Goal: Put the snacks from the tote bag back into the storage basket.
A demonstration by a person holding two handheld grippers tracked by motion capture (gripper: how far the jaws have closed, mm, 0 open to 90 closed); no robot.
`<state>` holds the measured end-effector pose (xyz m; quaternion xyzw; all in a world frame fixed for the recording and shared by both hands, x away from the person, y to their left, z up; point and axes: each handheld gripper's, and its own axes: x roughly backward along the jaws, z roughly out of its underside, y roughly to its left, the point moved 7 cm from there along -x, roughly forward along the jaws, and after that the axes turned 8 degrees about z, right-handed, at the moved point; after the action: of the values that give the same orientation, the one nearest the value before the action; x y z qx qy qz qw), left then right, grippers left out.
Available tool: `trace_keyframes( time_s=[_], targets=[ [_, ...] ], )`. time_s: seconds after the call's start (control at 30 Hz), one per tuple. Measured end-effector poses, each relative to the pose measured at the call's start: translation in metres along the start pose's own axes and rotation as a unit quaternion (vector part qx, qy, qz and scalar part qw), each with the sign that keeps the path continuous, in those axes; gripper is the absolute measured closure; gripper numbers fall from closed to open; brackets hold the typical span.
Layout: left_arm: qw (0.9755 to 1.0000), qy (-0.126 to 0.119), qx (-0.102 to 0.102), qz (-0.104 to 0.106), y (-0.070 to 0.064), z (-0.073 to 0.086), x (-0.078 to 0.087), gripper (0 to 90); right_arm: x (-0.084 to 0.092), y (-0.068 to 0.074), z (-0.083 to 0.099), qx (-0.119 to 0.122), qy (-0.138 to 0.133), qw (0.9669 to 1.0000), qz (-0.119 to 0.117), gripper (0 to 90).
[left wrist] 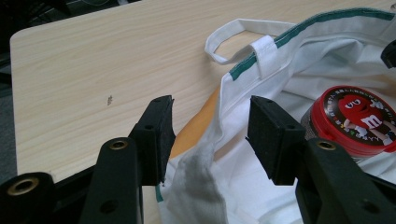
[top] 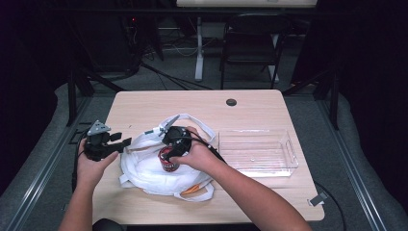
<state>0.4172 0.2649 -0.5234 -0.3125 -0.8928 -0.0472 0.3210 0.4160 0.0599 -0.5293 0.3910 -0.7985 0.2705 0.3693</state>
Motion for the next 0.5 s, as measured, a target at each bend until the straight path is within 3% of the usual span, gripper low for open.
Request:
trace_keyframes(
  time_s=[0.5],
  targets=[
    [1.0, 0.0, 0.006, -0.007, 0.004, 0.005, 0.005, 50.5, -0.023, 0.004, 0.0, -0.01, 0.034, 0.9994, -0.003, 33.7]
  ],
)
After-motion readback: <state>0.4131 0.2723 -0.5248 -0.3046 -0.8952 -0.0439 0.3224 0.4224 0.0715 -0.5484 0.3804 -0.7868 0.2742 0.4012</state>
